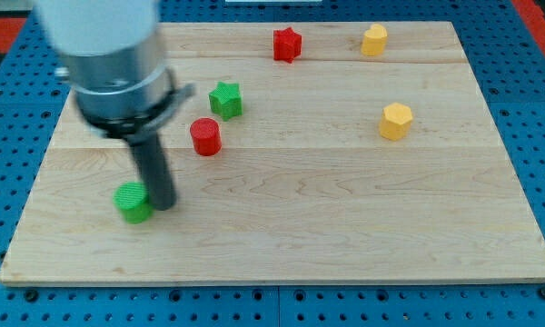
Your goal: Separate the red circle from the green star
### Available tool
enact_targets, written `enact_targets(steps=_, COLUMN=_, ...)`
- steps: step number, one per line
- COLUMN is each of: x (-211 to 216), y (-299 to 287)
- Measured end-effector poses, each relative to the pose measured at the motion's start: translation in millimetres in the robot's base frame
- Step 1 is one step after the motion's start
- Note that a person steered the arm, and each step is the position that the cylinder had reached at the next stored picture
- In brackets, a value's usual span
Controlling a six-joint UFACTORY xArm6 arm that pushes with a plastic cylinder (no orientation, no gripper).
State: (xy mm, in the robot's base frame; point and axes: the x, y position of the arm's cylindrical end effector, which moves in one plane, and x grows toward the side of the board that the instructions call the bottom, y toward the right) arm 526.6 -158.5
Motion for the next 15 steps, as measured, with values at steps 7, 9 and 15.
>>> enact_targets(steps=7, x=-135.7, y=72.0)
enact_targets(steps=9, x=-115.2, y=74.1)
enact_targets(steps=15, x=16.8, y=14.3)
